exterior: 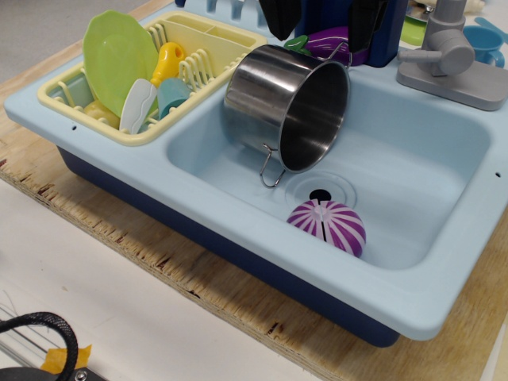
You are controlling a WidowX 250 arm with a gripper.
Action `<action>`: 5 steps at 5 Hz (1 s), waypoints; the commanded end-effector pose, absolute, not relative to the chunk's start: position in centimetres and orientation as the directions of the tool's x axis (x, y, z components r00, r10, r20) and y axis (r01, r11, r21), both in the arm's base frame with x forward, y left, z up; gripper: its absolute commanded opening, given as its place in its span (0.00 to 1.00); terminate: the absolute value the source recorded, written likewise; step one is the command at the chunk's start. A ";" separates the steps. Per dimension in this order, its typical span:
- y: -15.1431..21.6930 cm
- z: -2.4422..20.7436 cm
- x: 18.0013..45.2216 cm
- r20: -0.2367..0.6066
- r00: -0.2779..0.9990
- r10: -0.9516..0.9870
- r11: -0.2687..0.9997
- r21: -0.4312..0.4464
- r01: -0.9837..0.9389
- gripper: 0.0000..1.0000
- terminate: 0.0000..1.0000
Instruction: Flip pot upright which is in sink
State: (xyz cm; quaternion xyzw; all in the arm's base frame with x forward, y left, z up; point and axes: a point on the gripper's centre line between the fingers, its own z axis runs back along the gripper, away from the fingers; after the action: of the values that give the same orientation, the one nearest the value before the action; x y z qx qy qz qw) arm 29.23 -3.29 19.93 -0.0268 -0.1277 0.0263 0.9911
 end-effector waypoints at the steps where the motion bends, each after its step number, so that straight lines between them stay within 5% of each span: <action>1: -3.3 19.9 29.2 0.252 0.966 0.059 0.997 -0.060 -0.045 1.00 0.00; 3: -4.9 21.6 28.4 0.221 0.972 0.084 0.942 0.299 -0.149 1.00 0.00; 5: -4.9 20.9 28.2 0.210 0.972 0.109 0.868 0.456 -0.196 1.00 0.00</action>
State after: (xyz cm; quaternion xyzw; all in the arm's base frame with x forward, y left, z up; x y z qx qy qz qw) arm 28.01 -4.60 19.00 0.2622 -0.0698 0.0791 0.9592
